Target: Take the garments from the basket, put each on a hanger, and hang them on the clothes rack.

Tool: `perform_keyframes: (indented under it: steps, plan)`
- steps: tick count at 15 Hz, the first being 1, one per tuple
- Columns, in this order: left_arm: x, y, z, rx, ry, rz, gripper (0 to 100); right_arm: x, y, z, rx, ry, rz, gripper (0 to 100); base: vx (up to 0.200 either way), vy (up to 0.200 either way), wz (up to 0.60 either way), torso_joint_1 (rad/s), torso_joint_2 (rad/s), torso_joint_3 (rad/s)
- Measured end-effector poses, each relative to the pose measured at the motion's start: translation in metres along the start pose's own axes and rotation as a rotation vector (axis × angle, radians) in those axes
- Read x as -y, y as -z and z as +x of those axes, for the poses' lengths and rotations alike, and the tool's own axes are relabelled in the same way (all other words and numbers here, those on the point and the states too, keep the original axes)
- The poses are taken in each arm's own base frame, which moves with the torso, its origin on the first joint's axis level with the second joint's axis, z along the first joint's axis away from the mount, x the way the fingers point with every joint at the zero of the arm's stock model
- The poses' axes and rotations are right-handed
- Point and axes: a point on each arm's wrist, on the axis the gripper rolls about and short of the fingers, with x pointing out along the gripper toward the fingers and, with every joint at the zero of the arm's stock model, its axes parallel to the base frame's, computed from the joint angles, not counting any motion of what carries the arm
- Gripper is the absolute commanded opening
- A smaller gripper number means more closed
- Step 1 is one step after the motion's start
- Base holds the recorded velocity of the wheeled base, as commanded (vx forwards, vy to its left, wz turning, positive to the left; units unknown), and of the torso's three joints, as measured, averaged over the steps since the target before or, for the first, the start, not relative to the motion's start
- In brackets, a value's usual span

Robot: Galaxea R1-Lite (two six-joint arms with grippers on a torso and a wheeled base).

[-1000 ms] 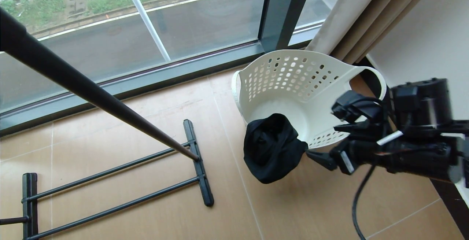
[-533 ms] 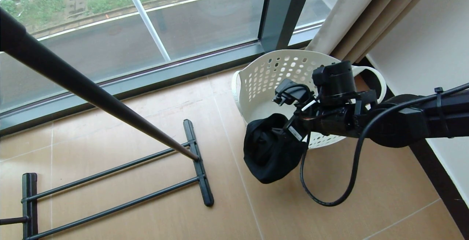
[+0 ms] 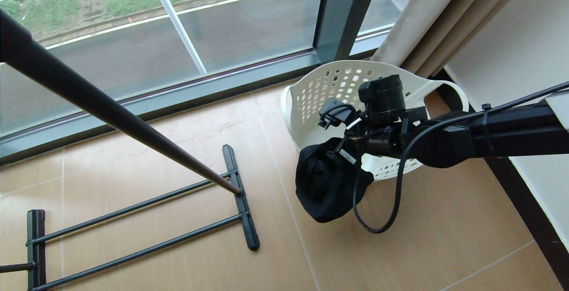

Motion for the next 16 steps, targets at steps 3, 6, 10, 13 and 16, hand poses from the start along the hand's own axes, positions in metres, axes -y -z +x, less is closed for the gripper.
perform_keyframes:
  steps: [3,6,10,13,16]
  plan:
    - [0.0,0.0,0.0,0.001,-0.001,-0.001,100,-0.001,0.0,0.005,-0.002,-0.002,0.004,0,0.0,0.0,0.0,0.0,0.0,0.0]
    - [0.0,0.0,0.0,0.0,0.0,0.0,100,-0.002,0.001,0.005,-0.003,-0.003,0.013,0,0.0,0.0,0.0,0.0,0.0,0.0]
    - [0.0,0.0,0.0,0.0,0.0,0.0,100,-0.006,0.004,-0.004,0.001,-0.011,0.01,0,0.0,0.0,0.0,0.0,0.0,0.0]
    - [0.0,0.0,0.0,0.0,0.001,0.0,100,-0.008,0.003,-0.034,0.059,-0.003,0.049,0,0.0,0.0,0.0,0.0,0.0,0.0]
    - [0.0,0.0,0.0,0.0,0.0,0.0,100,-0.008,0.007,-0.088,0.127,-0.011,0.09,0,0.0,0.0,0.0,0.0,0.0,0.0]
